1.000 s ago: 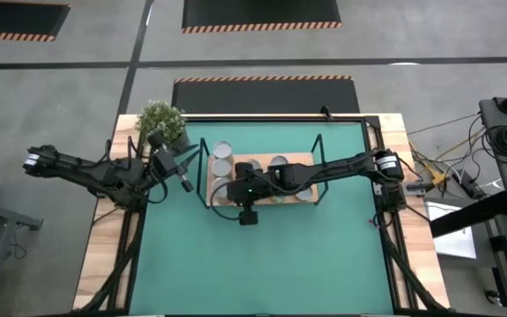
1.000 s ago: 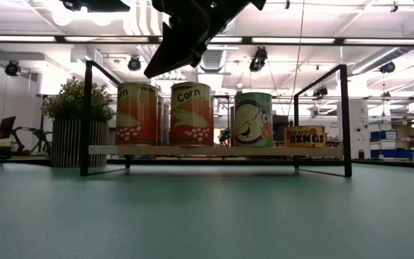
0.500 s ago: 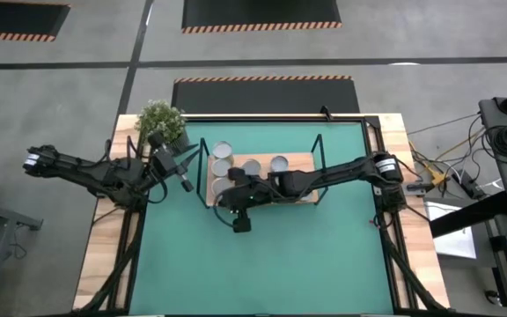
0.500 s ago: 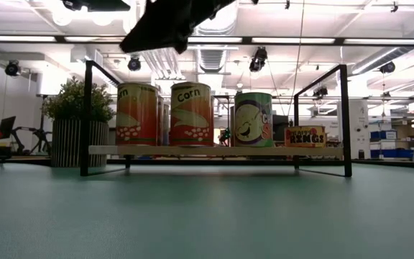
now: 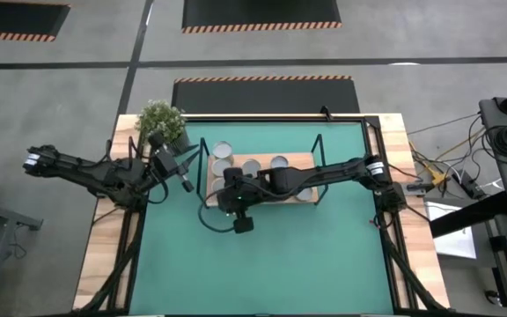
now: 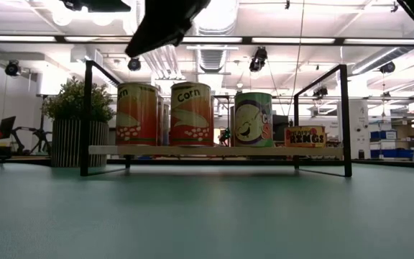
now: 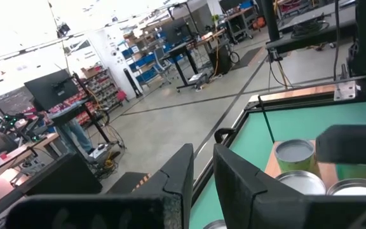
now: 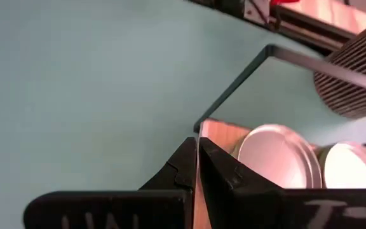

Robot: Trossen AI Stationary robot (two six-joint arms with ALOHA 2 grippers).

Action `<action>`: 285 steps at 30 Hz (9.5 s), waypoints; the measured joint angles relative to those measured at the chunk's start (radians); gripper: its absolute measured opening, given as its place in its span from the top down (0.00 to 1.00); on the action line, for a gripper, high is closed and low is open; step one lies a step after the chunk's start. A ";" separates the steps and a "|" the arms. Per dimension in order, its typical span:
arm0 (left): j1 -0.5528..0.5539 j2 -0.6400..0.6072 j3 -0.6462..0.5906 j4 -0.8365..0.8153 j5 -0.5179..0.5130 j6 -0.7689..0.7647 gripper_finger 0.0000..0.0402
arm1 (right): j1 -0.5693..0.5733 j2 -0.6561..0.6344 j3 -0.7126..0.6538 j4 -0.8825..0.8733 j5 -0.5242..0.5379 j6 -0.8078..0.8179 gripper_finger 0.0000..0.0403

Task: Pick and place cans onto a shelf
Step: Adjust the cans on the shelf, then return to Home Position

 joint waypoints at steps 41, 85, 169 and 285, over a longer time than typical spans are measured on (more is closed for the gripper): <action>0.000 0.000 0.000 0.000 0.000 0.000 0.89 | 0.001 0.001 -0.048 -0.084 0.158 -0.008 0.98; 0.000 0.000 0.000 0.001 0.000 0.000 0.89 | -0.094 0.002 -0.125 0.156 0.051 0.001 0.98; 0.000 0.000 0.000 0.001 0.000 0.000 0.89 | -0.181 -0.197 -0.348 0.000 0.248 0.125 0.98; -0.211 -0.662 -0.457 -0.104 0.515 -0.230 0.89 | 0.006 -1.763 -1.805 0.805 0.091 -0.045 0.98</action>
